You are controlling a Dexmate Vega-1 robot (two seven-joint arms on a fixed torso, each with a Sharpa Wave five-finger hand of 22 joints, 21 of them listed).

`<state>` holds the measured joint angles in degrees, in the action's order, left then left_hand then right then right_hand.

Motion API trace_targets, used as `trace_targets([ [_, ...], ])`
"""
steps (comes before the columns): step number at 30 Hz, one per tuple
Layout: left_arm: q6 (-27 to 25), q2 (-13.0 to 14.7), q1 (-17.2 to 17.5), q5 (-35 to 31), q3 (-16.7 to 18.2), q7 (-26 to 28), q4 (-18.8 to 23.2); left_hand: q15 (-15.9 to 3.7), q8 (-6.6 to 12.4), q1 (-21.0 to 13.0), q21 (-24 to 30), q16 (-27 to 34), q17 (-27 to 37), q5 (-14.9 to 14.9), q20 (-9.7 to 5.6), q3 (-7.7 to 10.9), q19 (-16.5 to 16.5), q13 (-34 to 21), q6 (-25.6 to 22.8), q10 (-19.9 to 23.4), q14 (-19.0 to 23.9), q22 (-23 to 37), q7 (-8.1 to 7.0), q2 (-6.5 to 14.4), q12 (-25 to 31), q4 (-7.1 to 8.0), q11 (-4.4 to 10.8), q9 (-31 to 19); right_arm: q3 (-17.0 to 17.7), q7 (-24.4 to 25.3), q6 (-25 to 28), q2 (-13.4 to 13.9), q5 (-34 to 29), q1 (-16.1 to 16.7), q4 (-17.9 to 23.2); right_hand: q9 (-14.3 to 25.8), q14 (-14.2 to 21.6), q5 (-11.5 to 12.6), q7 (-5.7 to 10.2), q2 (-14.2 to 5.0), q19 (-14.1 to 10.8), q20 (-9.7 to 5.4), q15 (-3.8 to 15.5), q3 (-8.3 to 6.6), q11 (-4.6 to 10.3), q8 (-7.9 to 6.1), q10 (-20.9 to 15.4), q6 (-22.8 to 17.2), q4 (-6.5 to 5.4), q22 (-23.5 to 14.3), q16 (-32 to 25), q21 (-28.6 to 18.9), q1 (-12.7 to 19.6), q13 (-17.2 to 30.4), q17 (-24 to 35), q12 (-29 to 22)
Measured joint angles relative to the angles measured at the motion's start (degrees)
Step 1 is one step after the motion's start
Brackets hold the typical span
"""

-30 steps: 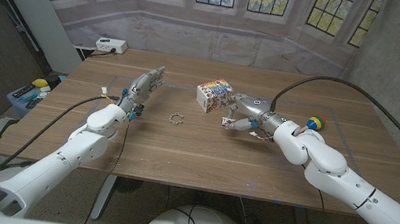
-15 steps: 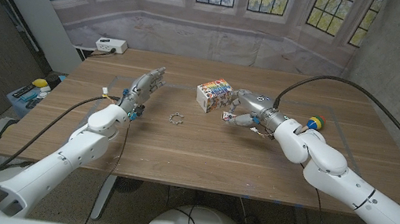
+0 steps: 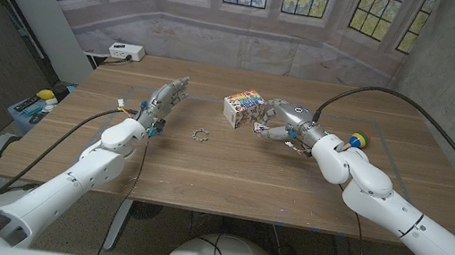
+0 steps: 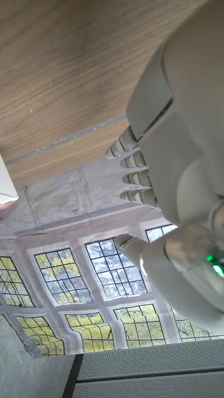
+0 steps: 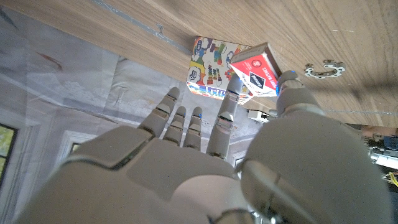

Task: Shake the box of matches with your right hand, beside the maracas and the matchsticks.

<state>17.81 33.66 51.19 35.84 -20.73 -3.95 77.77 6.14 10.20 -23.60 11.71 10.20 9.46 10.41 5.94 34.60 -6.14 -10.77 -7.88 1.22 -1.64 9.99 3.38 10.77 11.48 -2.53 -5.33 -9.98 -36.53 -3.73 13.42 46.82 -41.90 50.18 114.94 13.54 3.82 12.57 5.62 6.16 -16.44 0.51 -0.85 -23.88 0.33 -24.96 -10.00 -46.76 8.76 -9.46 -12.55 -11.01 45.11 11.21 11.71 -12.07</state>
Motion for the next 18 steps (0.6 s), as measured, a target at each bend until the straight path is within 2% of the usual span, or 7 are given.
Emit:
trace_targets([
  [13, -0.31, -0.24, -0.21, -0.27, -0.24, 0.38, -0.12, 0.00, 0.00, 0.00, 0.00, 0.00, 0.00, 0.00, 0.31, 0.00, 0.32, 0.00, 0.00, 0.00, 0.00, 0.00, 0.00, 0.00, 0.00, 0.00, 0.00, 0.00, -0.33, 1.24, 1.35, -0.49, 2.02, -0.31, -0.99, 0.00, 0.00, 0.00, -0.24, 0.00, 0.00, 0.00, 0.00, 0.00, 0.00, 0.00, 0.00, 0.24, 0.00, 0.00, 0.00, 0.00, 0.00, 0.00, 0.00, -0.01],
  [18, -0.51, -0.31, -0.28, -0.33, -0.33, 0.48, -0.12, 0.00, 0.00, 0.00, 0.00, 0.00, 0.00, 0.00, 0.31, 0.00, 0.32, 0.00, 0.00, 0.00, 0.00, 0.00, 0.00, 0.00, 0.00, 0.00, 0.00, 0.00, -0.35, 1.63, 1.75, -0.50, 2.72, -0.32, -1.08, -0.25, 0.00, 0.00, -0.24, 0.00, 0.00, 0.00, 0.00, 0.00, -0.31, 0.40, -0.30, 0.24, 0.00, 0.00, 0.00, 0.00, 0.00, 0.00, 0.01, -0.01],
])
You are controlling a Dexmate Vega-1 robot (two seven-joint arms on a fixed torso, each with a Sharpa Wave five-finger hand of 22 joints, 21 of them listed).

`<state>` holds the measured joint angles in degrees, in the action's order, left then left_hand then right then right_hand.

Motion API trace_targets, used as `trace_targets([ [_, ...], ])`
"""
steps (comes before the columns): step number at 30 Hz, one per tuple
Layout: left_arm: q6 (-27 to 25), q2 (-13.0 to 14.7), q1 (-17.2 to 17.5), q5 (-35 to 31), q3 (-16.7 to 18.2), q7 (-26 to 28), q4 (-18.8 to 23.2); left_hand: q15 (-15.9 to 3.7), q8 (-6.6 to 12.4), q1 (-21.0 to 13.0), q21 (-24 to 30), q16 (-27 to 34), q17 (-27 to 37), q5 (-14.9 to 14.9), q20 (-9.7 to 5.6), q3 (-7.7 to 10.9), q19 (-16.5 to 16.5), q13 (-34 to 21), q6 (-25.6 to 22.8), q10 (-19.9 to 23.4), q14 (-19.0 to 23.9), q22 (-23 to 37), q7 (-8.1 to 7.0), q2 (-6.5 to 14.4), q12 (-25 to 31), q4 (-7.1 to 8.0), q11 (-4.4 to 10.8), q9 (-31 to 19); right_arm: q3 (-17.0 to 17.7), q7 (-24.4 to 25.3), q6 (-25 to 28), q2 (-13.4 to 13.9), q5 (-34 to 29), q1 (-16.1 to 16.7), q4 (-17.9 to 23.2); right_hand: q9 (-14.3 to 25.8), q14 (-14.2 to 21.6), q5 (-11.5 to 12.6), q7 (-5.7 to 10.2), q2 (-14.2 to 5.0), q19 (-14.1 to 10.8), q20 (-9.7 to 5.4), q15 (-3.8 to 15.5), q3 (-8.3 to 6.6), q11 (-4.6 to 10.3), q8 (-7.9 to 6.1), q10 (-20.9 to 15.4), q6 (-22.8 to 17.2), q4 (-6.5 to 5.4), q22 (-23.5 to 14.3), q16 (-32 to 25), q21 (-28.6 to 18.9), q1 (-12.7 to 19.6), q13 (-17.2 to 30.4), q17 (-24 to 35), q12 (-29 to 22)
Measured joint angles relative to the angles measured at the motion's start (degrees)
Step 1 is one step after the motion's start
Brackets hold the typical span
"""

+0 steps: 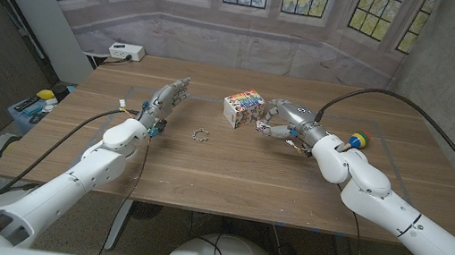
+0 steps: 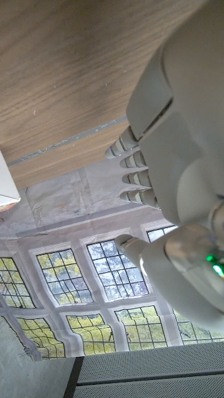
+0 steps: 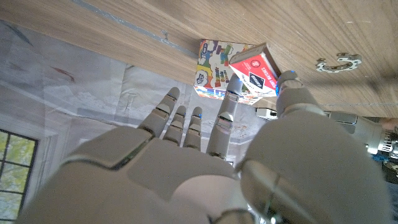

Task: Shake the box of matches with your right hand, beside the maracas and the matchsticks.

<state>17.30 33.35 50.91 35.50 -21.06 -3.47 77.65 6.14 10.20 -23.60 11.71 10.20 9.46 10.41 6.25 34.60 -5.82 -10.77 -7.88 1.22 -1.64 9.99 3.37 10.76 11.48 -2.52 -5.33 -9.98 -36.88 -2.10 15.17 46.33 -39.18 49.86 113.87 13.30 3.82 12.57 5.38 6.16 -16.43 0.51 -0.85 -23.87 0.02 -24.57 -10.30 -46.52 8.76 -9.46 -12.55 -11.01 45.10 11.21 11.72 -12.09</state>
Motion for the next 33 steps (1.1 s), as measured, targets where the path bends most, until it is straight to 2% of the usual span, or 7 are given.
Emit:
trace_targets([
  [20, -0.30, -0.17, -0.09, -0.31, -0.23, 0.57, 0.45, 0.00, 0.00, 0.00, 0.00, 0.00, 0.00, 0.00, 0.00, 0.00, 0.00, 0.00, 0.00, 0.00, 0.00, 0.00, 0.00, 0.00, 0.00, 0.00, 0.00, -0.31, 0.83, 3.13, 2.51, -0.58, 2.87, -0.05, -0.43, 0.00, 0.20, 0.00, -0.28, 0.00, 0.00, 0.00, -0.20, 0.00, 0.00, 0.00, 0.00, 0.28, 0.00, 0.00, 0.00, -0.01, 0.00, 0.00, 0.01, 0.22],
  [33, -0.50, 0.07, 0.39, -0.38, -0.30, 0.69, 1.23, 0.00, 0.00, 0.00, 0.00, 0.00, 0.00, 0.00, -0.01, 0.00, 0.00, 0.00, 0.00, 0.00, 0.00, 0.00, 0.00, 0.00, 0.00, 0.00, 0.00, -0.30, 1.06, 6.28, 6.43, -1.46, 4.04, -0.67, -1.32, 0.00, 0.52, 0.00, -0.48, -0.30, 0.00, 0.00, 0.12, 0.00, 0.00, 0.27, 0.00, 0.48, 0.00, 0.00, 0.00, -0.01, 0.30, 0.00, 0.01, 0.22],
])
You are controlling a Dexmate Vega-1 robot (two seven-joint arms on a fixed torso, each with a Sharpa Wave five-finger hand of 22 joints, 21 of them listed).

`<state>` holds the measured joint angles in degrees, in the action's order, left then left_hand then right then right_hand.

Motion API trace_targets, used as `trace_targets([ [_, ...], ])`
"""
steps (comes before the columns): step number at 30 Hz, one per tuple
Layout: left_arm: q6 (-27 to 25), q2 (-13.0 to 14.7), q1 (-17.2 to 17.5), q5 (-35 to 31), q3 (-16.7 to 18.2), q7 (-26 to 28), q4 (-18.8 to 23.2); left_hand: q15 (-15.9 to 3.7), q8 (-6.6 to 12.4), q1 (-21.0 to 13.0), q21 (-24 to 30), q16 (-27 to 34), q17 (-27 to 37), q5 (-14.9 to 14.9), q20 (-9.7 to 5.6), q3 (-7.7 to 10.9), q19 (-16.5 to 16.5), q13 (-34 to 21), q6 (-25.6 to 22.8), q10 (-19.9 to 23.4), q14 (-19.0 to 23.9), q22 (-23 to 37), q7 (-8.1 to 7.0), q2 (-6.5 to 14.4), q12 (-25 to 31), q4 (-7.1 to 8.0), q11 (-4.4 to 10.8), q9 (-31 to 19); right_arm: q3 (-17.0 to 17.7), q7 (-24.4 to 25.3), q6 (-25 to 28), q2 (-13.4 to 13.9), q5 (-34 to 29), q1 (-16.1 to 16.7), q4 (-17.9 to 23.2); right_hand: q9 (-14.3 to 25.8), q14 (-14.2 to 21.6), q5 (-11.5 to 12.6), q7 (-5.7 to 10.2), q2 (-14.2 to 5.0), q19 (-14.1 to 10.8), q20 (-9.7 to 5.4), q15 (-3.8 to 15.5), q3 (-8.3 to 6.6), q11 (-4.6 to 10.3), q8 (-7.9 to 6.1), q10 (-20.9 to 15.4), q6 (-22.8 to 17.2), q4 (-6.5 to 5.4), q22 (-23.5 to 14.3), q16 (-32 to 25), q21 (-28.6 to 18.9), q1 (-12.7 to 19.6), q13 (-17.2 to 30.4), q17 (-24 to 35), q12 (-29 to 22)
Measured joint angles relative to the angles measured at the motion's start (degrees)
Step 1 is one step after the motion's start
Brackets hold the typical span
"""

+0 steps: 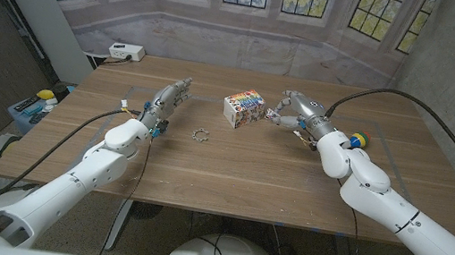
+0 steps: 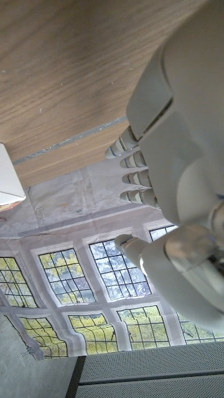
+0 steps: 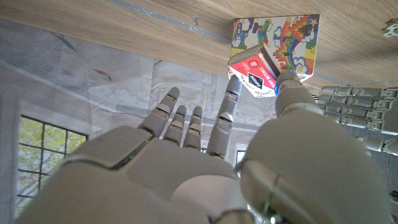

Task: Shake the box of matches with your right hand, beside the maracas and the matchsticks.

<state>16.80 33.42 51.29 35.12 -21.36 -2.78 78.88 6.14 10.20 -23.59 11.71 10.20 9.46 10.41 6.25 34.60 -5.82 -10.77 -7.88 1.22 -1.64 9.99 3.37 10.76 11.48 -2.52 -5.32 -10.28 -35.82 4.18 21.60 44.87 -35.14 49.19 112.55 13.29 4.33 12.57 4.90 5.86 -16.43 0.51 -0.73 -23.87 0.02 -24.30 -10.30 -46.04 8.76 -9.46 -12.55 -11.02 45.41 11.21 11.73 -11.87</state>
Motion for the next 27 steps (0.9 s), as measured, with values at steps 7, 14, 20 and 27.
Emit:
trace_targets([
  [7, -0.06, 0.03, 0.15, -0.03, -0.04, 0.06, 0.36, 0.00, 0.00, -0.31, 0.00, 0.00, 0.00, 0.00, 0.00, 0.00, 0.00, 0.00, 0.00, 0.00, 0.00, 0.00, 0.00, -0.31, 0.00, 0.00, 0.00, 0.00, 0.29, 1.68, 2.06, -0.18, 0.72, -0.15, -0.48, 0.00, 0.21, -0.44, 0.00, -0.27, 0.00, 0.00, -0.21, 0.00, 0.00, 0.00, 0.00, 0.00, 0.00, 0.00, 0.00, 0.00, -0.27, 0.00, 0.00, 0.00],
  [14, -0.14, 0.06, 0.24, -0.12, -0.13, 0.16, 0.72, 0.00, 0.00, -0.30, 0.00, 0.00, 0.00, 0.00, 0.00, 0.00, 0.00, 0.00, 0.00, 0.00, 0.00, 0.00, 0.00, -0.31, 0.00, 0.00, 0.00, 0.00, 0.36, 2.90, 3.78, -0.25, 1.26, -0.29, -0.78, 0.00, 0.30, -0.44, 0.00, -0.26, -0.21, 0.21, -0.30, 0.00, -0.31, 0.00, -0.30, 0.00, 0.00, 0.00, 0.00, 0.00, -0.27, 0.00, 0.00, 0.00],
  [20, -0.31, 0.13, 0.36, -0.24, -0.18, 0.36, 1.10, 0.00, 0.00, -0.30, 0.00, 0.00, 0.00, 0.00, 0.00, 0.00, 0.00, 0.00, 0.00, 0.00, 0.00, 0.00, 0.00, -0.31, 0.00, 0.00, 0.00, 0.01, 0.46, 3.93, 5.05, -0.29, 1.78, -0.39, -1.02, 0.00, 0.30, -0.44, -0.30, -0.26, -0.21, 0.21, -0.31, 0.00, -0.30, 0.00, -0.30, 0.30, 0.00, 0.00, 0.00, 0.00, -0.26, 0.19, 0.00, 0.00],
  [27, -0.47, 0.29, 0.67, -0.46, -0.20, 0.69, 1.70, 0.00, 0.00, -0.30, 0.00, 0.00, 0.00, 0.00, 0.00, 0.00, 0.00, 0.00, 0.00, 0.00, 0.00, 0.00, 0.00, -0.30, 0.00, 0.00, 0.00, 0.01, 0.49, 5.24, 6.33, -0.30, 2.56, -0.54, -1.15, 0.00, 0.30, -0.44, -0.30, -0.28, -0.21, 0.21, -0.30, 0.00, -0.37, 0.00, -0.37, 0.30, 0.00, 0.00, 0.00, 0.00, -0.24, 0.19, 0.00, 0.00],
])
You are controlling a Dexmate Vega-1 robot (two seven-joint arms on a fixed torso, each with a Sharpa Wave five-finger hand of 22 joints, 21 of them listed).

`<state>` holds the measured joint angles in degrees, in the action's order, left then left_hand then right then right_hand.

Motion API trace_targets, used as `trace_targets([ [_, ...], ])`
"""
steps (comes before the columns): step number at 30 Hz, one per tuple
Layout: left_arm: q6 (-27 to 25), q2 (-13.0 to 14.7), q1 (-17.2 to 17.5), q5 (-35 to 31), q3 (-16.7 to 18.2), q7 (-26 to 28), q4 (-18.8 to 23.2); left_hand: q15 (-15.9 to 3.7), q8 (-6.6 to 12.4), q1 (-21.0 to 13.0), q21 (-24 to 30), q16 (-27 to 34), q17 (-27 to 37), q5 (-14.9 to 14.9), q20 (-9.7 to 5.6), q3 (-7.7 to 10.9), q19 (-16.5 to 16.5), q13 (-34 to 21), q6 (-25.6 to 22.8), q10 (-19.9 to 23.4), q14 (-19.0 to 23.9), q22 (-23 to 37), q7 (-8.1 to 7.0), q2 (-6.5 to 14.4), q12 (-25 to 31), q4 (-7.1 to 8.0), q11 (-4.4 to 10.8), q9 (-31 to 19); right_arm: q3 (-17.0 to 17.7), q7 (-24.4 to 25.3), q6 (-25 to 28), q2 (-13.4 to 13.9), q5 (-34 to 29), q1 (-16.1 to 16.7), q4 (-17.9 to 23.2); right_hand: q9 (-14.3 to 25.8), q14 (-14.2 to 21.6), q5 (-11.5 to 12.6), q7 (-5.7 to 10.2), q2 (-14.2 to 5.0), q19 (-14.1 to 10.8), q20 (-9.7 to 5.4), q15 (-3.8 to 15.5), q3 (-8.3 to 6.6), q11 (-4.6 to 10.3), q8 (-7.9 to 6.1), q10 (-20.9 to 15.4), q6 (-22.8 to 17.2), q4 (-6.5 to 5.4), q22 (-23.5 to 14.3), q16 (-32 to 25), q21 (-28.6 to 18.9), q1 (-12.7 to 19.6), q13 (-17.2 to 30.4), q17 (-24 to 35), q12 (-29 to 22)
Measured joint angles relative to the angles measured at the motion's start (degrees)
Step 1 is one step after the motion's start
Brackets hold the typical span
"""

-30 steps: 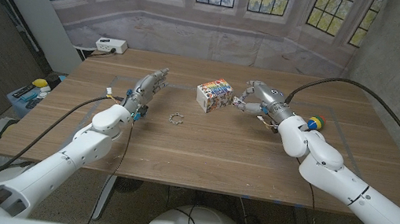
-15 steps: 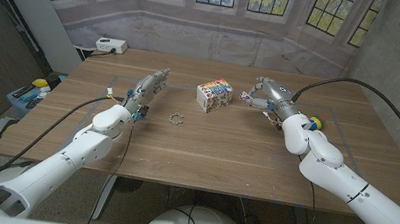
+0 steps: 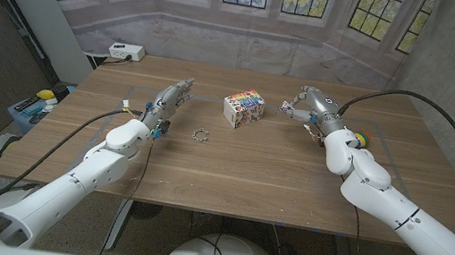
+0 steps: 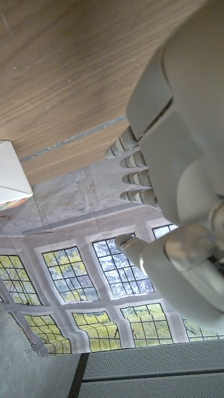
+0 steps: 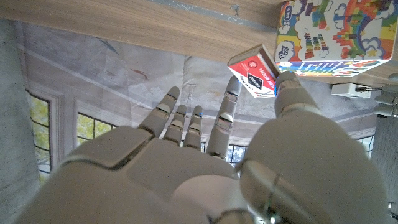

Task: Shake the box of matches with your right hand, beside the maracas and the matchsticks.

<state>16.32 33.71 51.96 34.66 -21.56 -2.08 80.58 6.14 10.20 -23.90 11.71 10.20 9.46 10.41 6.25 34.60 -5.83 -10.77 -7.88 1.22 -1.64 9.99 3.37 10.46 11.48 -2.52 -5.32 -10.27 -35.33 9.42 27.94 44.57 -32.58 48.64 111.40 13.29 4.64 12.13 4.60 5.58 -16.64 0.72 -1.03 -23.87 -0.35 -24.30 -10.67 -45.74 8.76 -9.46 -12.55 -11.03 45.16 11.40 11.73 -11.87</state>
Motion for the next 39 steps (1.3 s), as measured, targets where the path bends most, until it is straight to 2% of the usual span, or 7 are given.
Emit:
trace_targets([
  [27, -0.13, 0.52, 1.12, 0.20, 0.11, 0.30, 1.33, 0.00, 0.00, -0.19, 0.00, 0.00, 0.00, 0.00, 0.00, 0.00, 0.00, 0.00, -0.31, 0.00, 0.00, 0.00, -0.31, 0.20, 0.00, 0.00, 0.00, 0.00, -4.05, -1.50, 0.24, 1.29, -3.31, -0.68, 3.25, 0.00, 0.54, -0.16, -0.32, -0.21, 0.00, 0.00, -0.08, 0.24, -0.25, 0.00, -0.24, -0.32, -0.24, 0.00, 0.00, 0.00, 0.21, 0.00, -0.29, 0.00],
  [39, -0.09, 0.23, 0.27, 0.30, 0.09, -0.65, -0.01, 0.00, 0.00, -0.25, 0.00, 0.00, 0.00, 0.00, 0.00, 0.00, 0.00, 0.00, -0.31, 0.00, 0.00, 0.00, -0.31, 0.25, 0.00, 0.00, 0.00, 0.01, -5.24, -4.79, -1.88, 1.65, -5.73, -1.01, 4.63, 0.00, 0.53, -0.28, -0.31, -0.21, 0.00, 0.00, -0.09, 0.56, -0.25, 0.00, -0.24, -0.32, 0.09, 0.00, 0.00, 0.00, 0.21, -0.01, -0.29, 0.20],
])
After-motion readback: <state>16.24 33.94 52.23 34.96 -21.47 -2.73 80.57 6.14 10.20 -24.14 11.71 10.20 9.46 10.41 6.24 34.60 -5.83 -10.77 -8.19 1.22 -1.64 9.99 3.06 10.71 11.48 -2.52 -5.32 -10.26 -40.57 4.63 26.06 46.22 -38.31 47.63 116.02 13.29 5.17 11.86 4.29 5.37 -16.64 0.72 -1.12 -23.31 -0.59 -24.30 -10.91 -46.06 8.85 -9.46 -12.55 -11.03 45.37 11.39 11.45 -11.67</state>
